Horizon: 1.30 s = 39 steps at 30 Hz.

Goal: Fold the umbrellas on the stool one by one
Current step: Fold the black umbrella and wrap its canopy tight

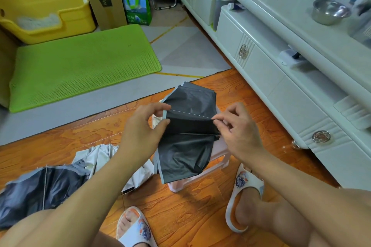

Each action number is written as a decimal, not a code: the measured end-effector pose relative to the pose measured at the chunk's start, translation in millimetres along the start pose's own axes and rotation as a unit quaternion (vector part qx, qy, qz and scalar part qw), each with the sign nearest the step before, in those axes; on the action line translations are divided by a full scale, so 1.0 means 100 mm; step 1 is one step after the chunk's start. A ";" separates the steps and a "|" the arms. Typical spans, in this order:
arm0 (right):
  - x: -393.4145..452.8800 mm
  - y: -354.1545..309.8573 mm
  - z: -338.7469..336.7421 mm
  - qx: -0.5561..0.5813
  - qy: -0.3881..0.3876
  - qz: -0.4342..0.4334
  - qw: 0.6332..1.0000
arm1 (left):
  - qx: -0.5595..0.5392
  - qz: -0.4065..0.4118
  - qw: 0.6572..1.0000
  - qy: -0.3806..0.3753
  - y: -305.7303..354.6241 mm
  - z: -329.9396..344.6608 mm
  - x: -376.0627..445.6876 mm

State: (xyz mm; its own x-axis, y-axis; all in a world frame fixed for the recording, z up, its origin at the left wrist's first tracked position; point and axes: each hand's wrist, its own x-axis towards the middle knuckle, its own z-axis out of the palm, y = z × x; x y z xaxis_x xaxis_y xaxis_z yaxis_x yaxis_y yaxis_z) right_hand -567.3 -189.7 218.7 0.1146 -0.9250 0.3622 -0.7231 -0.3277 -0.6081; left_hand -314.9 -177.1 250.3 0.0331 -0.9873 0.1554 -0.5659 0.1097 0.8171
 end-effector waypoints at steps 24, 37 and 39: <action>1.42 0.90 0.87 0.042 -0.126 0.302 0.944 | 0.144 0.080 0.985 -0.045 -0.76 0.38 1.14; 1.15 0.74 0.95 -0.175 -0.361 0.034 0.915 | 0.435 0.123 0.839 -0.302 -0.77 0.61 0.67; 1.14 0.82 0.87 -0.232 -0.398 0.125 0.879 | 0.434 0.122 0.838 -0.307 -0.77 0.59 0.63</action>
State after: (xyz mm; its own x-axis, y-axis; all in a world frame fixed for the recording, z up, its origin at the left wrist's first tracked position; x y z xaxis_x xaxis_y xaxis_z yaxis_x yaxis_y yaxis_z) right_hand -554.5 -338.6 149.1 0.2200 -0.8587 -0.4628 -0.9721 -0.1533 -0.1778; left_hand -317.8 -254.0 164.5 -0.4509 -0.8496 -0.2737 -0.8887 0.4559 0.0488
